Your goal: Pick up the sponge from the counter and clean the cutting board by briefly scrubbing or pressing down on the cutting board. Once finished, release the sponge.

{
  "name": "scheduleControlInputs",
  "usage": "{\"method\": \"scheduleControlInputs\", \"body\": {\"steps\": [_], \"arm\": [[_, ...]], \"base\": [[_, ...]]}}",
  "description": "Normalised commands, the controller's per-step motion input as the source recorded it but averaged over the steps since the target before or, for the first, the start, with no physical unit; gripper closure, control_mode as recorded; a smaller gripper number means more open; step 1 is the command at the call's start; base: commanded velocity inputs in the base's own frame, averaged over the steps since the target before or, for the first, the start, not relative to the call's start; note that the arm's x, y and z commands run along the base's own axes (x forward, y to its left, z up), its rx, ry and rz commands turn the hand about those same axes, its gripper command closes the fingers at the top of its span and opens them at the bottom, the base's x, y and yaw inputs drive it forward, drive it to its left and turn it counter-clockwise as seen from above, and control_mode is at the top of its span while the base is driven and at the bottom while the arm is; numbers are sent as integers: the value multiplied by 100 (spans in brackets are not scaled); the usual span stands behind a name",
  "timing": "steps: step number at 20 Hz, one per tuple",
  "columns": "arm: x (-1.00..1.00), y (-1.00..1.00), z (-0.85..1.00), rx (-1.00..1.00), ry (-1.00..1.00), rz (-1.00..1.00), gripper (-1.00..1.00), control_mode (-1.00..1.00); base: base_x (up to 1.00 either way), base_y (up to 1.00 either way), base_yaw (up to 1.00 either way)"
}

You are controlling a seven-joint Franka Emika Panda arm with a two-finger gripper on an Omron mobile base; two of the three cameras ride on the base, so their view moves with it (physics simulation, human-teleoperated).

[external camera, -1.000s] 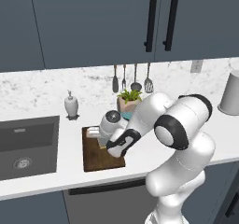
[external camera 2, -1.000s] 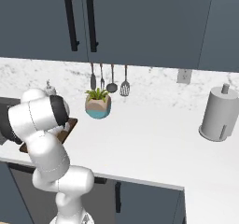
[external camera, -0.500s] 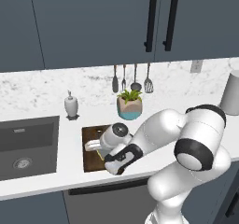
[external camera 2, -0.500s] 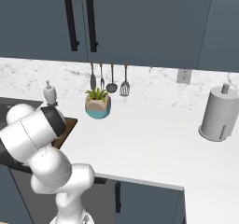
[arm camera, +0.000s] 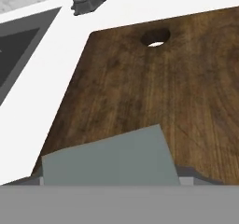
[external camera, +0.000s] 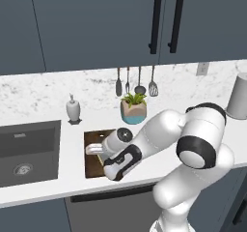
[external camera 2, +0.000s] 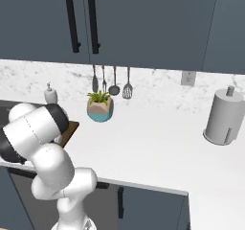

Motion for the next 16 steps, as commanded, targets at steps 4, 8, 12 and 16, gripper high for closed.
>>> {"method": "scheduleControlInputs", "body": {"steps": [4, 8, 12, 16], "arm": [[-35, 79, -31, 0, -18, -21, 100, -100], [-52, 57, -2, 0, -7, -13, 100, -100], [-48, 48, 0, 2, -1, -4, 100, -100], [-4, 10, -1, 9, 0, -6, 100, -100]], "base": [[0, 0, 0], [0, 0, 0], [0, 0, 0], [0, 0, 0]]}}
